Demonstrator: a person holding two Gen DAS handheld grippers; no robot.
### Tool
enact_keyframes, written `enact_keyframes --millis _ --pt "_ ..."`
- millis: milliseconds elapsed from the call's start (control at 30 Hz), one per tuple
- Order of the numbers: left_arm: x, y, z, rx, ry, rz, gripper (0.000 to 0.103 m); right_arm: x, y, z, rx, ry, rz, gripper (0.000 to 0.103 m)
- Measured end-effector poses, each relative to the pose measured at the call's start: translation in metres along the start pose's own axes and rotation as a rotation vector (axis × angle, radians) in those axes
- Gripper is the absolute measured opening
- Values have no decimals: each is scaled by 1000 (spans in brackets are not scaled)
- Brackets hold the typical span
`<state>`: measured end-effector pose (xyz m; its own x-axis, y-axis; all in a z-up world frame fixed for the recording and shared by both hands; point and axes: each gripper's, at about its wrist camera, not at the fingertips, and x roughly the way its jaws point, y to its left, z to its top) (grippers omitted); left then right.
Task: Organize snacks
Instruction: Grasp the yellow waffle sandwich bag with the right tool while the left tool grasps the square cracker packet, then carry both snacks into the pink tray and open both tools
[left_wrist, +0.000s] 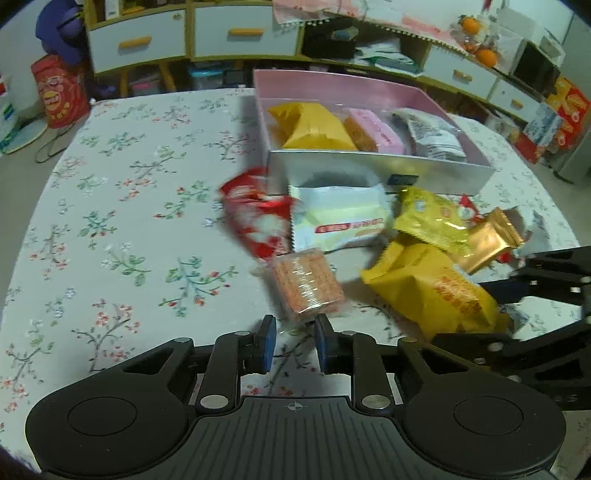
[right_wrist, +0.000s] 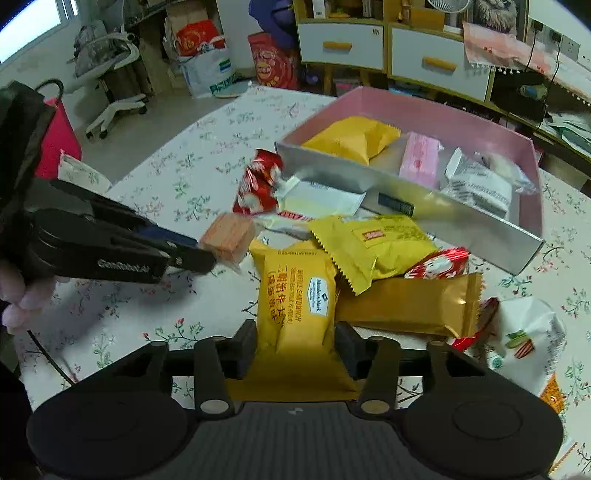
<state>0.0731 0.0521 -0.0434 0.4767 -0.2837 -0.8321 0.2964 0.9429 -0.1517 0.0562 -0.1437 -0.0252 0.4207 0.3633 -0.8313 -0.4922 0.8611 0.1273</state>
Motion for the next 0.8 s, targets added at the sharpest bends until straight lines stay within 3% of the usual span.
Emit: enact_keyframes --millis 133,200,367,800 --pt "-1 -3 1 -8 -13 -8 41 5 2 1 6 -2 -6 19" --pt "-1 -5 3 -10 -27 -3 46 7 3 -1 15 -13 -13 13" --pt "2 -9 5 -17 -46 6 46 4 6 0 16 -35 -16 7" --pt "11 -17 11 -42 -75 10 46 -15 -3 6 84 -6 -51 6"
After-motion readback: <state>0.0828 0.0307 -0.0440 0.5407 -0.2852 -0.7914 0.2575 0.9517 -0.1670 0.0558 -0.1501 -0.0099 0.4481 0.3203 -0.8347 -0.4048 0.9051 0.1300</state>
